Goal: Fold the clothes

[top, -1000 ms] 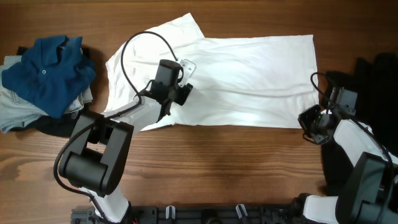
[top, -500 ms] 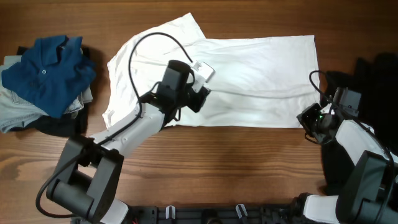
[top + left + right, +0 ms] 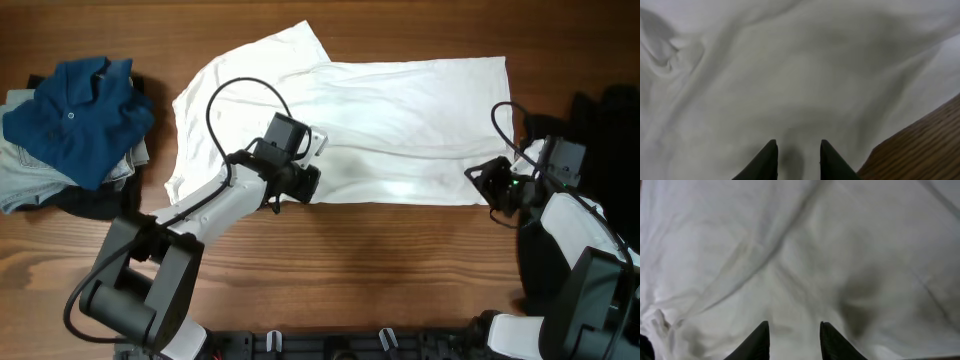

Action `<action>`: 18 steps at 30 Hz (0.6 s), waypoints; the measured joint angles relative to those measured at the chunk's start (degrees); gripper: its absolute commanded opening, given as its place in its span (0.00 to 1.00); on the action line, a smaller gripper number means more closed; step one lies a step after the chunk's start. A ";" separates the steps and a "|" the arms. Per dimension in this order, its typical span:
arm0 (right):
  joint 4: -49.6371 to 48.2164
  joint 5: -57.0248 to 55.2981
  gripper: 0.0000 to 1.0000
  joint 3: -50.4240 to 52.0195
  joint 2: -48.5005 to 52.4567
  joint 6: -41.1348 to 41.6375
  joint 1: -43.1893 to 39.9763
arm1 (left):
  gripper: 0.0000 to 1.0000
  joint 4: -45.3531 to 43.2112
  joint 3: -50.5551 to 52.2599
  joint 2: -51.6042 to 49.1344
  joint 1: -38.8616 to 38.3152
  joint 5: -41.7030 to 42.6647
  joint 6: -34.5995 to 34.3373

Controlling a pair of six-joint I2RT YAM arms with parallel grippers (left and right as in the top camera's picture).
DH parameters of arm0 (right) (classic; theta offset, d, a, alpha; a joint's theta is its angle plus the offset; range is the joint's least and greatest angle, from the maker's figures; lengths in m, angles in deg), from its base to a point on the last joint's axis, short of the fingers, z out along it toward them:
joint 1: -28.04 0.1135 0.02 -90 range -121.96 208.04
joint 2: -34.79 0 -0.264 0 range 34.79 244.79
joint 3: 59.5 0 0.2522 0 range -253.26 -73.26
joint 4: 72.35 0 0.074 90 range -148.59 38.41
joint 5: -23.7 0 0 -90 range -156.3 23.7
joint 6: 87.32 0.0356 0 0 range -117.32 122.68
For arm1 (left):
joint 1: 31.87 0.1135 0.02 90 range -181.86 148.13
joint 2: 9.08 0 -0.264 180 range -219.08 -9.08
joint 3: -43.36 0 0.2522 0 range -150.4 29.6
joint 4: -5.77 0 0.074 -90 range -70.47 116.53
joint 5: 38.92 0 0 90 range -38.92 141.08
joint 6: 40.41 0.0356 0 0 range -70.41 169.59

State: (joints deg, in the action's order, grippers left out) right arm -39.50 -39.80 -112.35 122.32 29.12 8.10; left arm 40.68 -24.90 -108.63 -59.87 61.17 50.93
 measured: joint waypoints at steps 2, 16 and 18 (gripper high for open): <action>-1.44 0.24 0.27 0.00 0.00 -1.01 -0.04 | 0.29 0.31 0.00 -0.98 0.00 -0.87 -0.09; -14.47 1.57 0.24 -0.20 9.05 2.67 2.99 | 0.29 0.26 -0.76 -3.76 0.00 -1.53 -0.22; -17.97 1.99 0.18 -0.24 10.05 3.26 3.04 | 0.29 0.11 -0.76 -3.78 0.00 -1.53 -0.22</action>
State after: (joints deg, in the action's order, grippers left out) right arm -57.47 -37.81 -112.59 132.37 32.38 11.14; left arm 40.79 -25.66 -112.41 -59.87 59.64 50.71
